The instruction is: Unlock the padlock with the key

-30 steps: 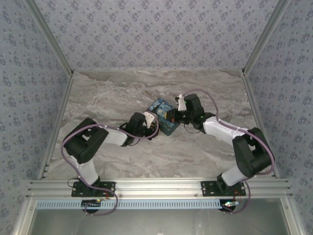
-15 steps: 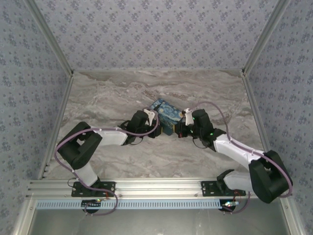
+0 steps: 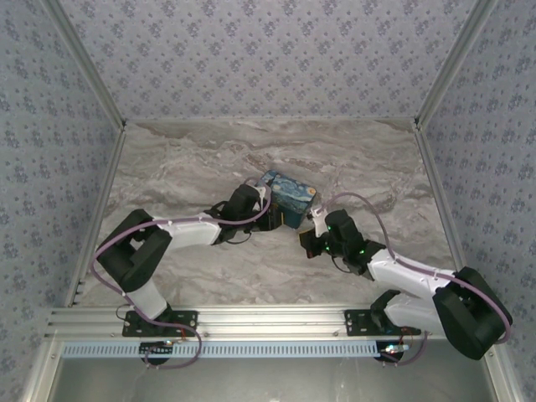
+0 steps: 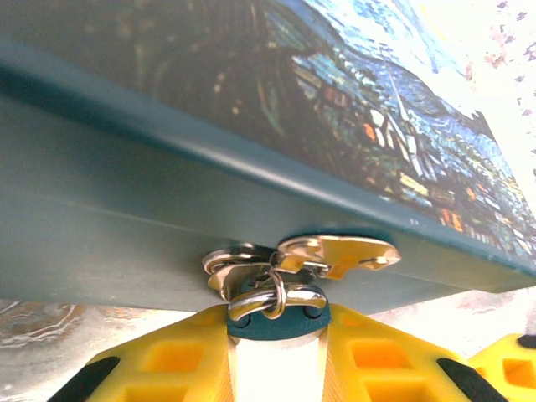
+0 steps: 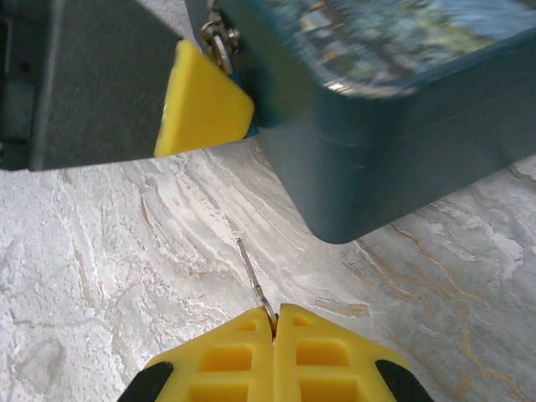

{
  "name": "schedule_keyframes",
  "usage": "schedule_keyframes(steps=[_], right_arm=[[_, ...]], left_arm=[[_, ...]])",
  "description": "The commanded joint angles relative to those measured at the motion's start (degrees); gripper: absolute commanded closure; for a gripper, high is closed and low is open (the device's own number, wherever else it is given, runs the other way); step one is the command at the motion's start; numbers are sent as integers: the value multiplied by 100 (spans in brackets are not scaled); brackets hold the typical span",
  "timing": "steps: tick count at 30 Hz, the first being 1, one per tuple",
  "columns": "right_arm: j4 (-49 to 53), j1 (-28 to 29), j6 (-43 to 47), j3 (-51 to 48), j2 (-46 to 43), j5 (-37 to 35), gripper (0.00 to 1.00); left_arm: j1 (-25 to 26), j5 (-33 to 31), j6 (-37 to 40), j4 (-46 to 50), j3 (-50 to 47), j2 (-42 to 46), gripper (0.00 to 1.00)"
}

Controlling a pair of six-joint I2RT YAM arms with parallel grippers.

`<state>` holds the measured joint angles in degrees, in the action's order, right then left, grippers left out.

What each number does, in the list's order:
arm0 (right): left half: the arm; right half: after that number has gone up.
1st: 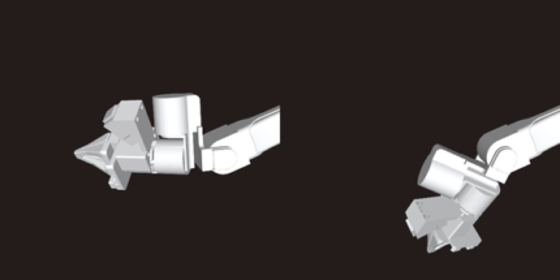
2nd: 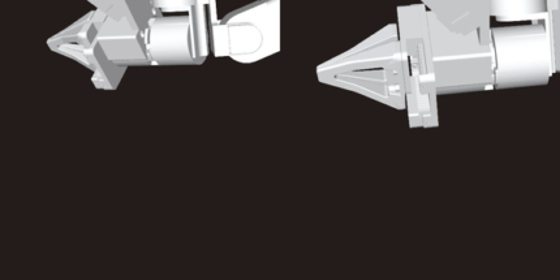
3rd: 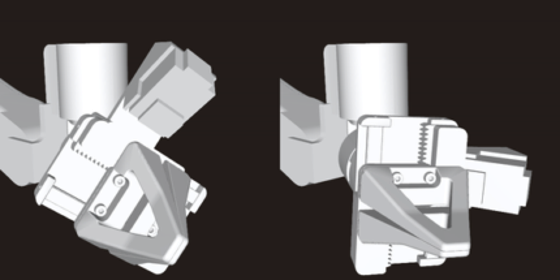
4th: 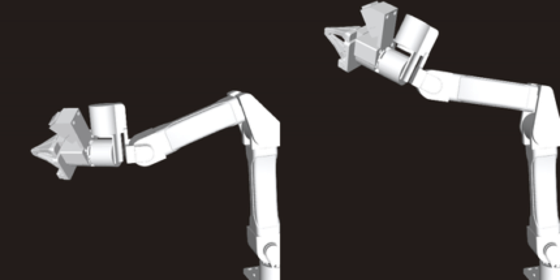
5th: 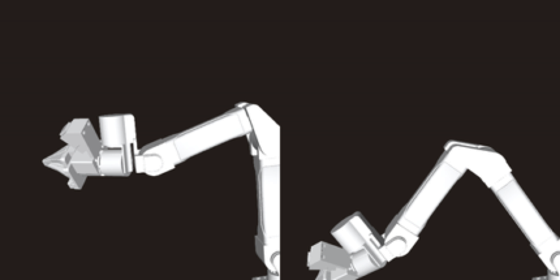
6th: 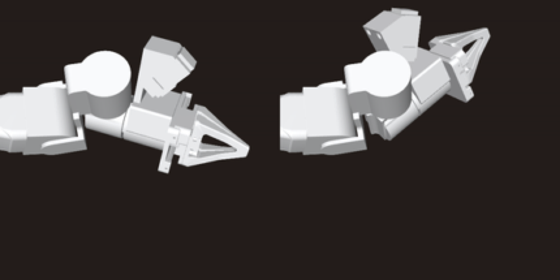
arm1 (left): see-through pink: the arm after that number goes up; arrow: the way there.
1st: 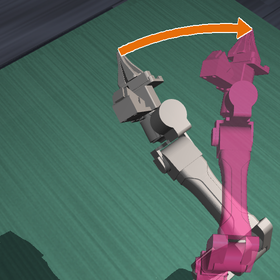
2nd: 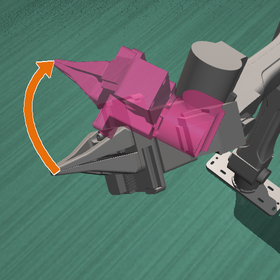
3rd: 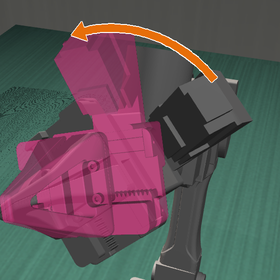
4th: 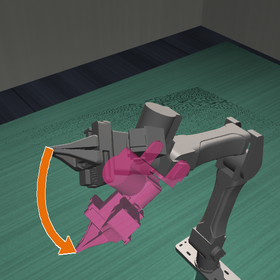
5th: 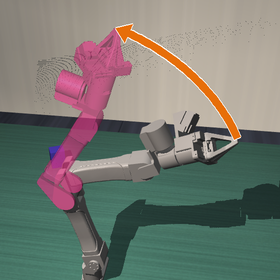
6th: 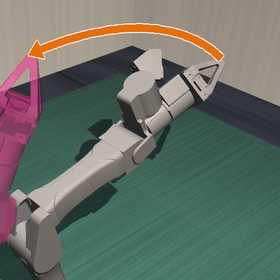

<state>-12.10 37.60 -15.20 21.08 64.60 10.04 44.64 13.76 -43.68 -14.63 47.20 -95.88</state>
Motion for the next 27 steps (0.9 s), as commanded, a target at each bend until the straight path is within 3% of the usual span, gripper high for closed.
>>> schedule_keyframes(steps=[1,11,27], right_arm=[[-458,75,263,-139,-35,-297,100],[-760,238,509,-148,275,-494,100],[-1246,355,509,-16,798,-582,100]], left_arm=[[87,168,-455,-48,249,284,75],[186,225,-1140,-153,263,357,76],[205,168,-1310,-140,263,396,76]])
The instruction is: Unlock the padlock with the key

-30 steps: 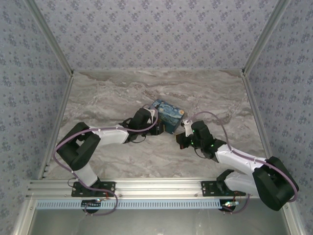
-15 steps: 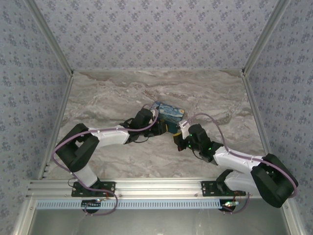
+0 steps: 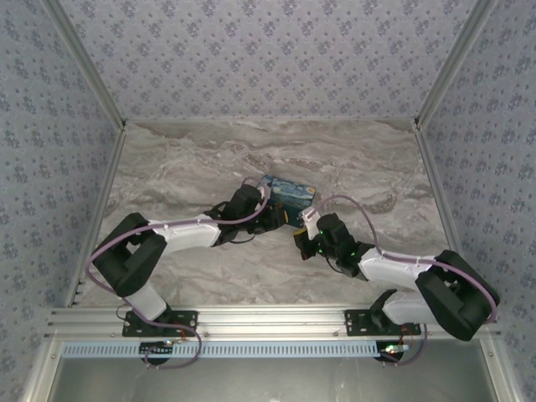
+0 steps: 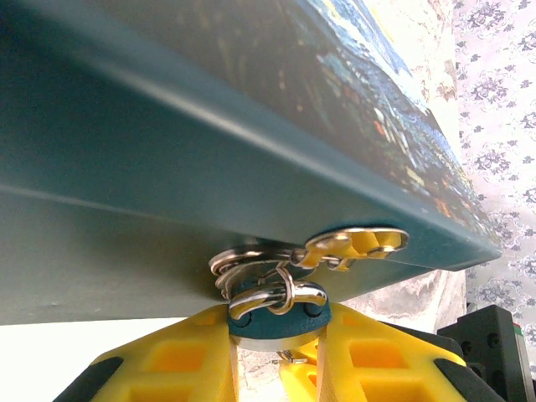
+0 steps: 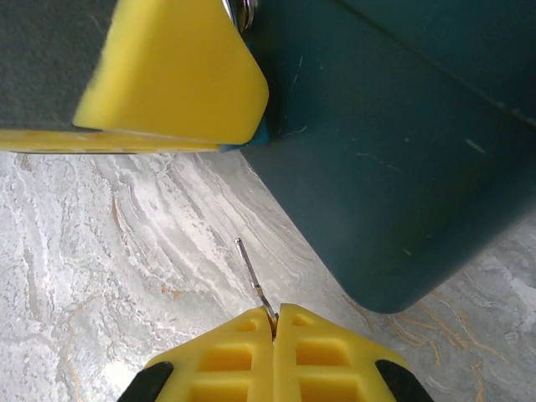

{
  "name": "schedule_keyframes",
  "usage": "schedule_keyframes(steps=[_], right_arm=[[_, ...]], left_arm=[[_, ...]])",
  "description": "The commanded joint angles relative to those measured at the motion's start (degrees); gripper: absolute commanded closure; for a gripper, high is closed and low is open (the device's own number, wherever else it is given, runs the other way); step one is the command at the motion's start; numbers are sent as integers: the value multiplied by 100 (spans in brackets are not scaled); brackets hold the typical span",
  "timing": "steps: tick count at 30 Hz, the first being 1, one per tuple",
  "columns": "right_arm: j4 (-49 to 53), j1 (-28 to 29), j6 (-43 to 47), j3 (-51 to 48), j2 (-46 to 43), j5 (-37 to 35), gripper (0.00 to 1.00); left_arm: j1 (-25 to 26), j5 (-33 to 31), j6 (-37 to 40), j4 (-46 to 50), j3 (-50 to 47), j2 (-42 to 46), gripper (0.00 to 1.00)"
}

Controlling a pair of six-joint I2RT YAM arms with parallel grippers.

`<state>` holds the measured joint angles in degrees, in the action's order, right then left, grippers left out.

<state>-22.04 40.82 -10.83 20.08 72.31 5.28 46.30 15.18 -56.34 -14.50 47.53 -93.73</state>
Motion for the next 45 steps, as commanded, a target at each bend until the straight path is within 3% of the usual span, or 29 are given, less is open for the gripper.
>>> schedule_keyframes(steps=[1,45], right_arm=[[-264,32,72,89,19,-99,100],[-1118,-241,-303,169,298,109,100]], left_arm=[[43,24,-44,-150,231,180,76],[107,11,-165,-209,264,165,77]])
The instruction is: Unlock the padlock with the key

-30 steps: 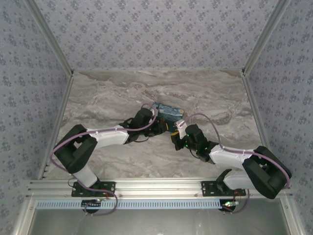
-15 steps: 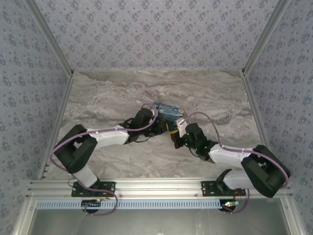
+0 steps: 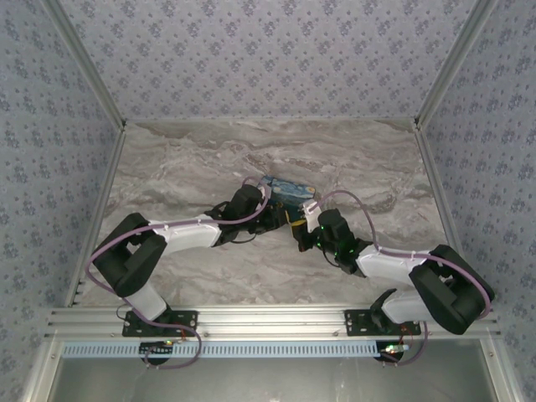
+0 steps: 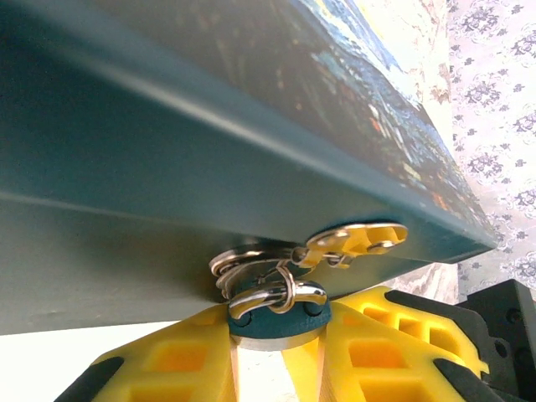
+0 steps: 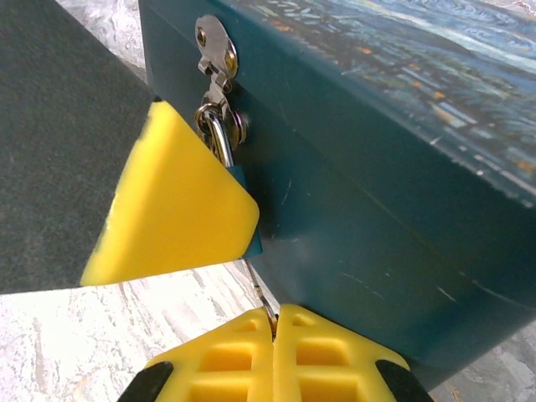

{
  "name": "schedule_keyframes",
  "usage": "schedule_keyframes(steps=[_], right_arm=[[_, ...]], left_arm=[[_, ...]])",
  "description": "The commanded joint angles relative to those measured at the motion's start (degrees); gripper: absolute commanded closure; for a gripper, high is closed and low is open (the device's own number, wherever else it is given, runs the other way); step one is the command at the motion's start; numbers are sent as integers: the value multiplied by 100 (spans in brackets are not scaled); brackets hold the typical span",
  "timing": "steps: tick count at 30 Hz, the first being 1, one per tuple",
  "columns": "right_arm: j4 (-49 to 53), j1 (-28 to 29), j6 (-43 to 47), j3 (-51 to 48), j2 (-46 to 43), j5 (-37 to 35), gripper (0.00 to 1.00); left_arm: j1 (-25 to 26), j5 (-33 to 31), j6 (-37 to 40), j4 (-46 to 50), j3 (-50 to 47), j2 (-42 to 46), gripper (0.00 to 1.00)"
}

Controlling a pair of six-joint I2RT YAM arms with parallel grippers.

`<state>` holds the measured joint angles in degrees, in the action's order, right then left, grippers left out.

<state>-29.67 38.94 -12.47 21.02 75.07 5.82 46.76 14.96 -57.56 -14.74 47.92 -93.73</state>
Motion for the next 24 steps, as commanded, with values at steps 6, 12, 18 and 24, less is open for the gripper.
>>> schedule_keyframes(steps=[6,12,18,24], right_arm=[[-470,-100,-186,65,33,166,100],[-786,-186,-327,70,52,343,100],[-875,-264,-301,215,60,548,100],[-919,-315,-247,314,103,660,100]], left_arm=[[57,51,-132,-235,226,136,77],[63,81,-200,-310,233,97,77],[79,106,-224,-327,234,57,77],[85,124,-242,-332,226,22,77]])
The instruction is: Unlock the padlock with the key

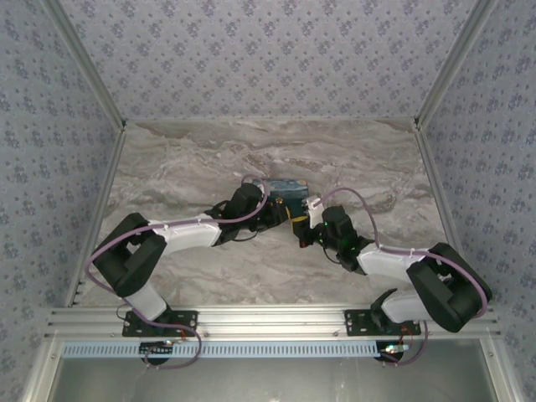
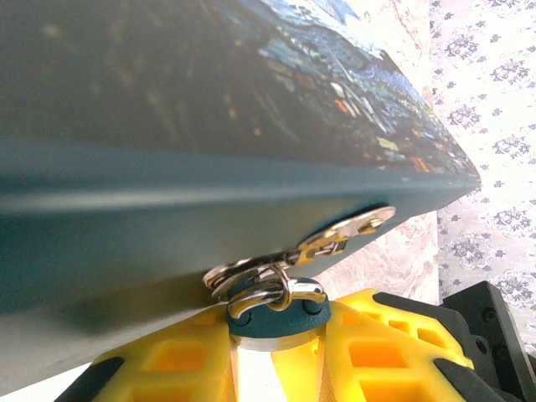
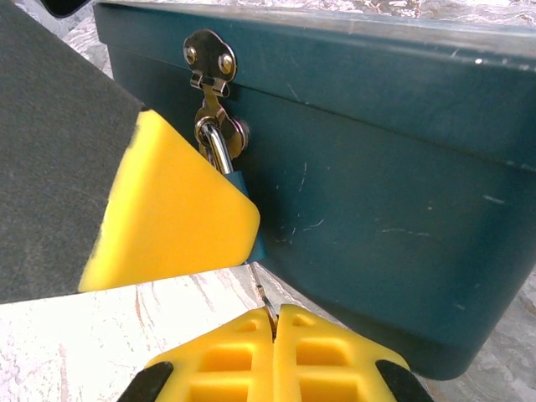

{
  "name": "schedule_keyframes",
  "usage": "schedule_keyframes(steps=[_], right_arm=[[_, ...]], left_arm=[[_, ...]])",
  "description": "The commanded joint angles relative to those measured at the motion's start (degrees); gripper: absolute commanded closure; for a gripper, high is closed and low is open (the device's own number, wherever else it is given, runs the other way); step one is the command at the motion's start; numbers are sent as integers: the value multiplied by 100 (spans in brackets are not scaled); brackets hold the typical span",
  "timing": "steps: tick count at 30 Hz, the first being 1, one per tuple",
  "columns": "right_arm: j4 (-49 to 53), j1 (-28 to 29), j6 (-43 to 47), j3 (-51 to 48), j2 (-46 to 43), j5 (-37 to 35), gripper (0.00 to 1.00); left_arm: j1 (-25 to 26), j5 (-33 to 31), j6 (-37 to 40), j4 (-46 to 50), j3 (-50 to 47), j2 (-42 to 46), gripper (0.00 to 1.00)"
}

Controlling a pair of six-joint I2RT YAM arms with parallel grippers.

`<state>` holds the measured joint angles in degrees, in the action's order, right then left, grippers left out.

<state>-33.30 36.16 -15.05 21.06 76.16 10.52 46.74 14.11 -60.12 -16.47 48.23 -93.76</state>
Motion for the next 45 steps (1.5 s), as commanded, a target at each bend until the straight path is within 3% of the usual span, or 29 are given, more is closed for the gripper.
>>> schedule_keyframes(steps=[1,20,38,45], right_arm=[[-572,-63,15,318,-6,213,100],[-658,-681,-183,458,186,1433,100],[-262,-789,111,588,171,1544,100],[36,-726,478,626,114,1194,100]], left_arm=[[89,213,18,-154,191,24,77],[85,302,242,4,231,-46,77],[88,335,308,85,272,-230,77],[89,399,299,200,336,-222,77]])
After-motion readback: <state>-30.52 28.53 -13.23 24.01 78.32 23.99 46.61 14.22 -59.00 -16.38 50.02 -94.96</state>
